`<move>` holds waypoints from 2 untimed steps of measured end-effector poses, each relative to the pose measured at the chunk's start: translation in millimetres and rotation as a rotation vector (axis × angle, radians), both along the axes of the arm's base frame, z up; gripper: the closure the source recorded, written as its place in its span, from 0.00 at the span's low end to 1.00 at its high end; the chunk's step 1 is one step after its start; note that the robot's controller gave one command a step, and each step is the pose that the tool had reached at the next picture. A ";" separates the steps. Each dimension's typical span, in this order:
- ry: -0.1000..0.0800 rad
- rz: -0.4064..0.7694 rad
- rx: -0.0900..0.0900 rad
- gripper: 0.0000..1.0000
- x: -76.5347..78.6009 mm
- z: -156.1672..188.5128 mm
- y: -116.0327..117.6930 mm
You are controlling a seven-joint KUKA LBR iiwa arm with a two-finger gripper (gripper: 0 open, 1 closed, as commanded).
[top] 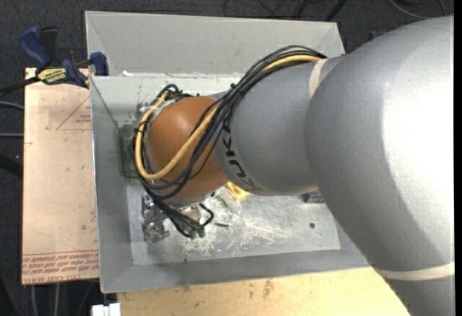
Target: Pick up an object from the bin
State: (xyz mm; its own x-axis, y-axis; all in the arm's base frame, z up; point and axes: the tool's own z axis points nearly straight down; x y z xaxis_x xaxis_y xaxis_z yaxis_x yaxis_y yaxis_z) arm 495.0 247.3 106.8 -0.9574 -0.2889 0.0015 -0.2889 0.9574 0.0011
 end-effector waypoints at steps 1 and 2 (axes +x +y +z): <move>-0.001 0.280 -0.002 0.00 7.3 25.1 -74.3; -0.001 0.283 0.001 0.00 6.8 24.8 -71.8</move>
Offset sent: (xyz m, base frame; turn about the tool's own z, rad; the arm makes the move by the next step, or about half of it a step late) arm 0.0000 0.0000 0.0000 0.0000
